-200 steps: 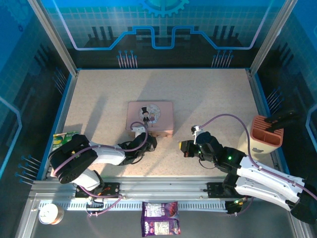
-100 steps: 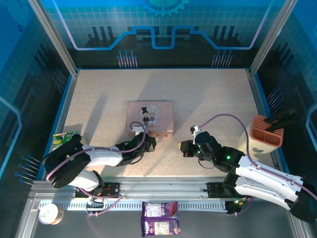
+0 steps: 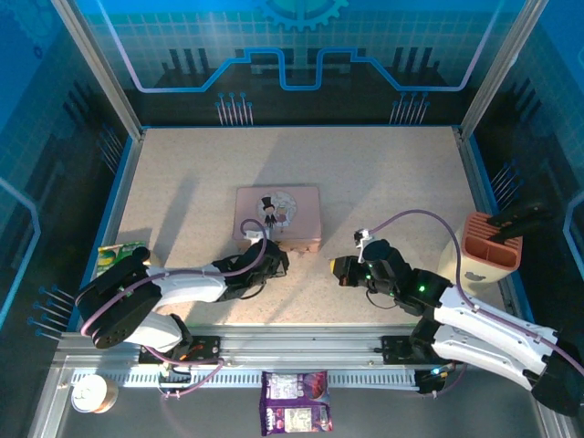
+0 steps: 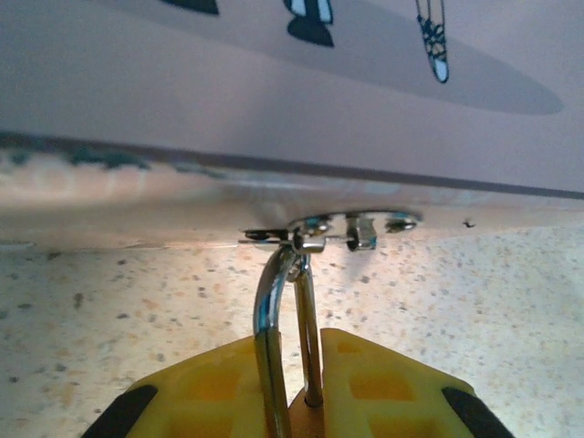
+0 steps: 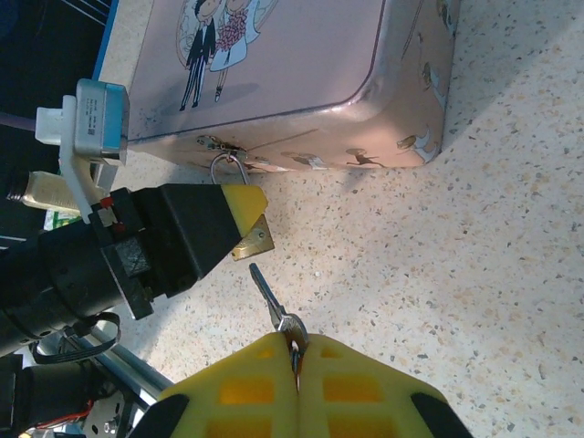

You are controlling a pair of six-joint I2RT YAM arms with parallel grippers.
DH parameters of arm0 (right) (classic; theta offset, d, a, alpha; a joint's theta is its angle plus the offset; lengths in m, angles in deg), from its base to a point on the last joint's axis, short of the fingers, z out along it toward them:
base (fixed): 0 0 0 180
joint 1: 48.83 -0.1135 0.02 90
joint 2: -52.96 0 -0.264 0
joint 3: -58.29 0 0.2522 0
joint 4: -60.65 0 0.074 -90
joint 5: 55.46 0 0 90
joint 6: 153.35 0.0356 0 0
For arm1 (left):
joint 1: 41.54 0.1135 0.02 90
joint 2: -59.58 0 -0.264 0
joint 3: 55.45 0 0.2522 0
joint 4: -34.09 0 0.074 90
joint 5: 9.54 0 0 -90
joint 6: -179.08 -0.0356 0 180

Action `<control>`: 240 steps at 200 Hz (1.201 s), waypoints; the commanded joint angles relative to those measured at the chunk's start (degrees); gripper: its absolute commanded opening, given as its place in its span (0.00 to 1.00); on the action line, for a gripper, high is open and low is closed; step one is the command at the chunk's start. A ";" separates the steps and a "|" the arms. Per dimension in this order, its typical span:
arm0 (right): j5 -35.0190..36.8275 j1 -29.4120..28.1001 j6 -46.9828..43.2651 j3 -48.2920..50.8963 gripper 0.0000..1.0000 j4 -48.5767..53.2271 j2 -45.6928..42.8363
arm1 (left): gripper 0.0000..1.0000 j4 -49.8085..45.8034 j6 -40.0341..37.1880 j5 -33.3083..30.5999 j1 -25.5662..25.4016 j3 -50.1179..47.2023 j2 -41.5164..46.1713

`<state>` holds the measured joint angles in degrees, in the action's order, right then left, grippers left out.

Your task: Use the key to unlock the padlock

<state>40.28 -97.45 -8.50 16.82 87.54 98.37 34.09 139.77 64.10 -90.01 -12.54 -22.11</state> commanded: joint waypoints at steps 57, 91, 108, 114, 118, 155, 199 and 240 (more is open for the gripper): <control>-8.63 5.15 12.49 7.67 0.00 -12.10 -0.98 | 0.05 8.65 7.38 5.78 0.21 6.97 -3.38; -7.88 4.98 17.91 11.01 0.00 -17.52 -0.90 | 0.04 10.79 10.63 5.80 0.25 7.20 -3.89; -6.80 4.34 20.07 12.37 0.00 -19.78 -0.71 | 0.04 13.29 13.33 5.40 0.22 5.88 -3.59; -6.14 3.84 20.87 12.74 0.00 -20.50 -0.55 | 0.04 14.49 14.73 5.31 0.19 5.15 -3.43; -5.66 3.39 21.34 13.00 0.00 -21.14 -0.41 | 0.04 15.23 15.77 5.24 0.19 4.67 -3.39; -1.57 -1.25 25.45 14.23 0.00 -26.59 2.72 | 0.03 21.68 22.58 5.52 0.21 1.42 -3.86; -1.08 -2.94 30.66 17.45 0.00 -37.72 9.03 | 0.01 23.74 25.74 6.37 0.11 0.72 -4.68; -1.61 -4.20 34.44 18.19 0.00 -42.47 13.18 | 0.00 31.36 27.72 6.23 0.02 -2.30 -6.05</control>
<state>37.50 -100.31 21.58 33.89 51.91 109.67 53.19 164.23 70.31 -90.12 -13.57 -27.86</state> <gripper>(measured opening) 0.064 0.112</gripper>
